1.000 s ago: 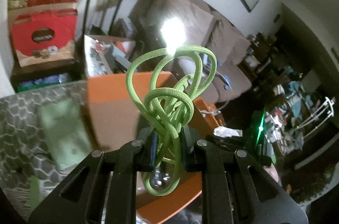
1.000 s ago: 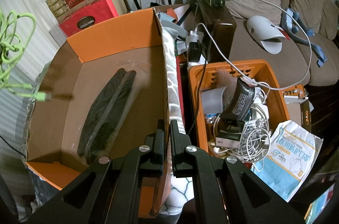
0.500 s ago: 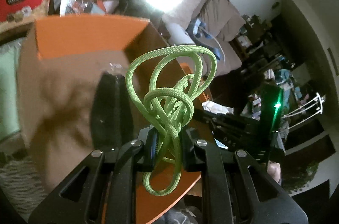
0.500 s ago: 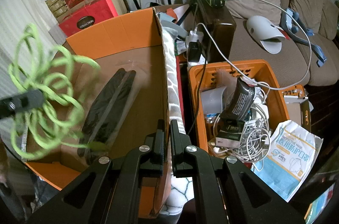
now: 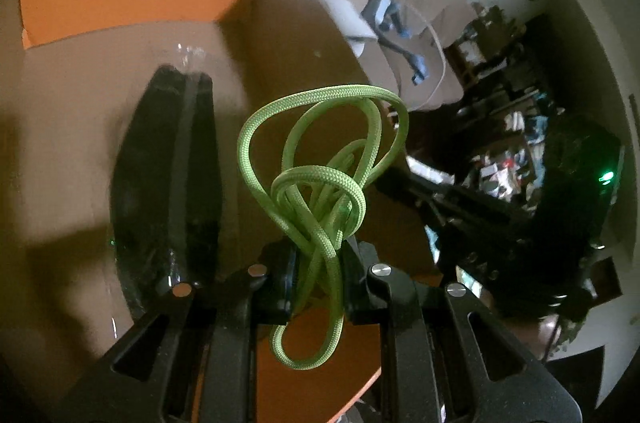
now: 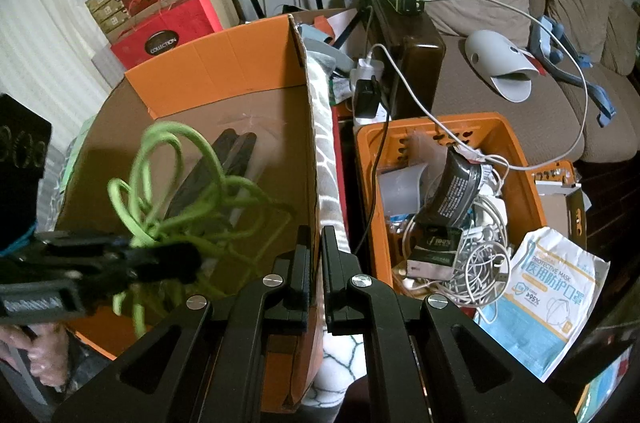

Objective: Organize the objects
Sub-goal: 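Carry the green cord with the left tool into the box and release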

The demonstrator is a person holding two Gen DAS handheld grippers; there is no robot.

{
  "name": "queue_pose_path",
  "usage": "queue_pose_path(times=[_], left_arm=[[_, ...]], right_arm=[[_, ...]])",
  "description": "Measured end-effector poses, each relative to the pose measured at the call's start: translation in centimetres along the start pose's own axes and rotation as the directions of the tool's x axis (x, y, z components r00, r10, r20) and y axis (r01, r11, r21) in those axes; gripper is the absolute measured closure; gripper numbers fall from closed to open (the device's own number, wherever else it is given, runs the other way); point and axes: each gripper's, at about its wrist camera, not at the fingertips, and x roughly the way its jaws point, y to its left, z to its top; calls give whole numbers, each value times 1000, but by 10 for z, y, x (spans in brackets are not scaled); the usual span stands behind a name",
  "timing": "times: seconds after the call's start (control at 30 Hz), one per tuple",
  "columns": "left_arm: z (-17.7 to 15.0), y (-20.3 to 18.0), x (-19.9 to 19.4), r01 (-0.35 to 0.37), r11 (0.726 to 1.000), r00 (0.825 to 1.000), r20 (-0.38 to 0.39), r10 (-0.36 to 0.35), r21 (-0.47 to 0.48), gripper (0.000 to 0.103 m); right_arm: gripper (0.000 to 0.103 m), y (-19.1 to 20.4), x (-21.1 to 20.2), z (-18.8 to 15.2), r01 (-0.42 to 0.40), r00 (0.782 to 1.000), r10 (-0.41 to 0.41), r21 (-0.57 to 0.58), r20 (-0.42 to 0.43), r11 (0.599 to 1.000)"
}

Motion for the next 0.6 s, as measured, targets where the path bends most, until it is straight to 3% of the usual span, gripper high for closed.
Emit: queue_pose_path(times=[0.27, 0.5, 0.6], left_arm=[[-11, -1, 7, -42, 999, 999, -33, 42, 1, 81], [-14, -2, -3, -35, 999, 999, -22, 35, -13, 46], [-17, -2, -12, -18, 1000, 1000, -12, 18, -7, 43]], right_arm=[[99, -2, 0, 0, 5, 1000, -5, -3, 2, 1000], [99, -2, 0, 0, 5, 1000, -5, -3, 2, 1000], [99, -2, 0, 0, 5, 1000, -5, -3, 2, 1000]])
